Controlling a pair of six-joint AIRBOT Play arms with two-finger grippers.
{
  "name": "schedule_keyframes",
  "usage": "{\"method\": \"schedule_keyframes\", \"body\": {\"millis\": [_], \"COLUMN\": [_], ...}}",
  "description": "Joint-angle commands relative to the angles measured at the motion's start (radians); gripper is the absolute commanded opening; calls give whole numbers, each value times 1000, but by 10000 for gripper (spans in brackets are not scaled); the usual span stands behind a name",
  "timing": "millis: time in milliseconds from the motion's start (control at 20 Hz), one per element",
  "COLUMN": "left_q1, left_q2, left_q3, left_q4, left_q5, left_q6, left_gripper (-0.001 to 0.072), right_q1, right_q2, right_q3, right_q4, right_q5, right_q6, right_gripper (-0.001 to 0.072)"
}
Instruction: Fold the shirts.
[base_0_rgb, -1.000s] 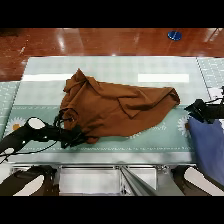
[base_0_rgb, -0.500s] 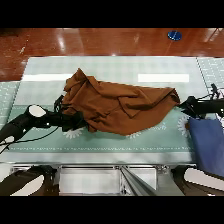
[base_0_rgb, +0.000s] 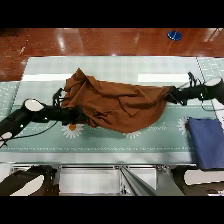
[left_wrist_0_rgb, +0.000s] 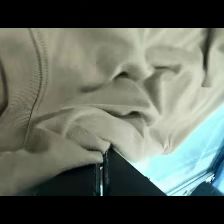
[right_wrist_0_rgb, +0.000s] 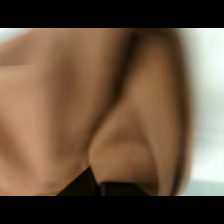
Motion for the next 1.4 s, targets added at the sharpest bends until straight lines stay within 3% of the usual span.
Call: {"method": "schedule_keyframes", "body": {"millis": [0, 150, 250, 400, 550, 700, 1000, 1200, 1350], "left_q1": [85, 195, 207, 207, 207, 207, 207, 207, 207], "left_q2": [7, 34, 84, 167, 262, 392, 606, 658, 652], "left_q3": [153, 467, 700, 994, 1177, 1211, 1211, 1211, 1126], "left_q4": [-1, -35, -29, 148, 341, 487, 591, 645, 682], "left_q5": [-90, -156, -203, -187, -190, -193, -229, -394, -490], "left_q6": [71, 71, 127, 82, 34, 5, 5, -29, -29], "left_gripper": [22, 21, 21, 21, 21, 21, 21, 21, 21], "right_q1": [43, 43, 52, 62, 62, 61, 61, 61, 61], "right_q2": [40, 172, 292, 484, 685, 838, 1019, 1049, 1048], "right_q3": [203, 457, 609, 727, 754, 754, 754, 752, 626], "right_q4": [-14, -31, -32, -50, -163, -288, -423, -426, -335], "right_q5": [108, 128, 129, 102, 104, 152, 326, 427, 451], "right_q6": [-21, 6, 6, 0, 15, 68, 156, 190, 190], "right_gripper": [21, 20, 20, 20, 20, 20, 20, 20, 21]}}
